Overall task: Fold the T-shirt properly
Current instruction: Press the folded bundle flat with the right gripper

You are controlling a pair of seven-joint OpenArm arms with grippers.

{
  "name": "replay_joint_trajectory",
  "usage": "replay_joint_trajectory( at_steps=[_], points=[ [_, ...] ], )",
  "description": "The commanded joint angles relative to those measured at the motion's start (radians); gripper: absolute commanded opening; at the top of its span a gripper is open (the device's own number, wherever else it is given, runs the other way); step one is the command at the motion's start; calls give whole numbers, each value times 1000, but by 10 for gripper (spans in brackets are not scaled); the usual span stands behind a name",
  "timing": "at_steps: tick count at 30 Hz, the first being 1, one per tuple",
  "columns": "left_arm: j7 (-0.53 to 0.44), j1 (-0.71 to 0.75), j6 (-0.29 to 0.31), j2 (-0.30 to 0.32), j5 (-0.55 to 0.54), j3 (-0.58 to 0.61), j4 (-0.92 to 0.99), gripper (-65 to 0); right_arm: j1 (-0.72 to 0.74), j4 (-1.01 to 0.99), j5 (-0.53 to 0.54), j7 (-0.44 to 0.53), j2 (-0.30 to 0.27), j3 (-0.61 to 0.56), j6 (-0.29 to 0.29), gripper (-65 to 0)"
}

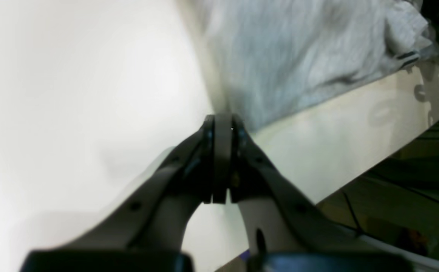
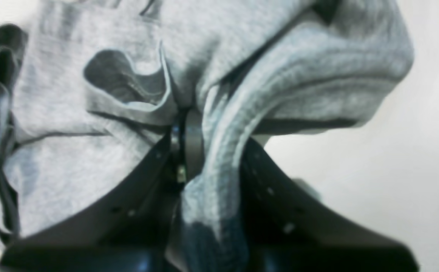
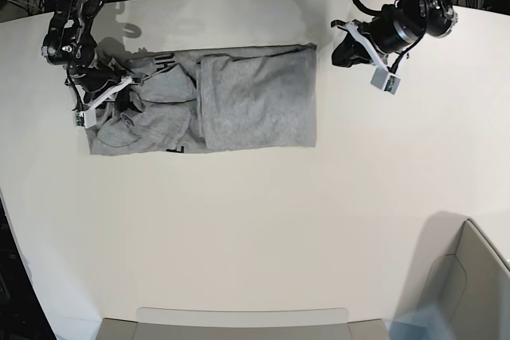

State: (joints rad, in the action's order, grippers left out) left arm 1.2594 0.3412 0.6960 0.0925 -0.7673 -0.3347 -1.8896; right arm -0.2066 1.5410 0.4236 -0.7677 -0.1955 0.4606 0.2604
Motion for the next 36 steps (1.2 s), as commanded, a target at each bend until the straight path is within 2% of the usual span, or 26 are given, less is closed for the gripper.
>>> replay_joint_trajectory(
  at_steps=[1,4,8,10,15,19,26,31,36],
  points=[
    [-13,-3,2,20,-17,-5,-20,-650,-4,45,-4,12,-15,-1,-14,-650],
    [-13,12,2,51,-19,-5,-20,-650,-15,138,-91,11,0,-16,-45,-650],
    [-13,17,2,92,-19,-5,-20,-650,-17,253,-254,4,57,-84,-63,-650],
    [-13,17,2,109,-19,-5,-20,-650,-7,306,-338,-46,98,-127,-62,-650],
    [-13,37,2,148,-19,-5,-20,-650,8,419,-553,-121,178,-291,-62,-650],
    [-13,37,2,148,-17,-5,-17,-650,9,448,-740,-125,242,-437,-62,-650],
    [-13,39,2,169,-16,-5,-17,-650,23,399,-988,-126,333,-652,-63,-650],
    [-13,39,2,174,-16,-5,-17,-650,35,318,-1060,-132,348,-745,-63,-650],
    [-13,39,2,174,-16,-5,-17,-650,48,261,-1063,-149,348,-793,-65,-650]
  ],
)
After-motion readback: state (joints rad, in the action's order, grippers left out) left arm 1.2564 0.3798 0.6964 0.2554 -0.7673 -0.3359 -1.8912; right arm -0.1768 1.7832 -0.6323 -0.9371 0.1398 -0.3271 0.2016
